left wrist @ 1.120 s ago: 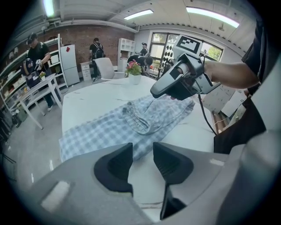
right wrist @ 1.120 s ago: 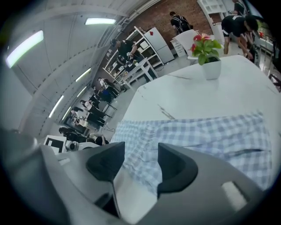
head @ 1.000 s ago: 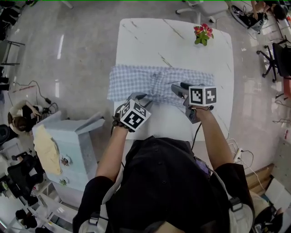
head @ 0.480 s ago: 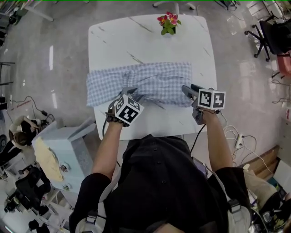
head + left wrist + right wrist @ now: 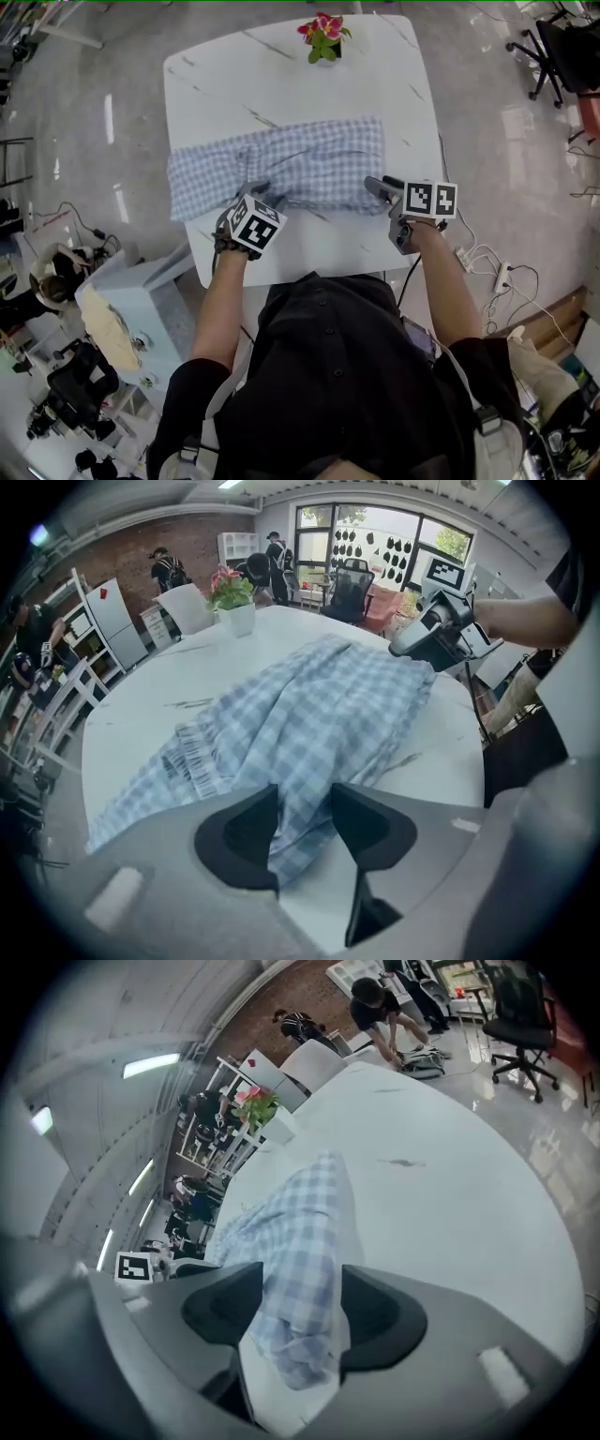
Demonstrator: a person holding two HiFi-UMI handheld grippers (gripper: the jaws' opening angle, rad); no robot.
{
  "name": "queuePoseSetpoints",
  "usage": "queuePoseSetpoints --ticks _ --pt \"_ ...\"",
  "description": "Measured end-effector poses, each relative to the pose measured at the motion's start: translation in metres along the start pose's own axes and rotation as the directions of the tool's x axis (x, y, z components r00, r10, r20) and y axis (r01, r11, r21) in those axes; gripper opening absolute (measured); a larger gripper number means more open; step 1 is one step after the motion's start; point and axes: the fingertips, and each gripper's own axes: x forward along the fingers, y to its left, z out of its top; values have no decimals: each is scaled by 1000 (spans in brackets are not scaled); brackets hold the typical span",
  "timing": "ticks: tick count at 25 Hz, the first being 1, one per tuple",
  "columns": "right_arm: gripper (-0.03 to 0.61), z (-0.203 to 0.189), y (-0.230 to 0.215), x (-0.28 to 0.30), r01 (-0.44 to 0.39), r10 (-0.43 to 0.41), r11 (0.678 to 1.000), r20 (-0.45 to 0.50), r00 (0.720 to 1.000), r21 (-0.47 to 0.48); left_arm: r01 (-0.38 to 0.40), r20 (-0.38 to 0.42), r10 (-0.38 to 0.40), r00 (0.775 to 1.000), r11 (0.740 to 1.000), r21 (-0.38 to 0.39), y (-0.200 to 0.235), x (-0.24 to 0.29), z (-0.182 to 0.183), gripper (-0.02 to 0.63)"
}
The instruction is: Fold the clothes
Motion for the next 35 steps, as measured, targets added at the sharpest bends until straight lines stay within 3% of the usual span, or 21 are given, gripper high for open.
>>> queuePoseSetpoints --ticks 8,16,19,23,35 --pt "273 -12 -2 11 -35 35 993 7 999 112 37 -8 -37 999 999 -26 -2 5 -5 195" --pt "157 -20 4 19 -59 59 992 0 998 114 56 18 -55 998 998 -9 -3 6 -6 195" --pt "47 -17 6 17 -74 73 992 13 997 100 56 10 -56 998 998 -3 -2 7 -5 195" --pt "28 -7 9 5 -84 82 995 42 996 48 48 -10 -48 999 999 18 -6 8 -1 195" --pt "26 24 -80 -93 5 -16 997 138 990 75 137 13 -139 990 984 115 -106 40 83 195"
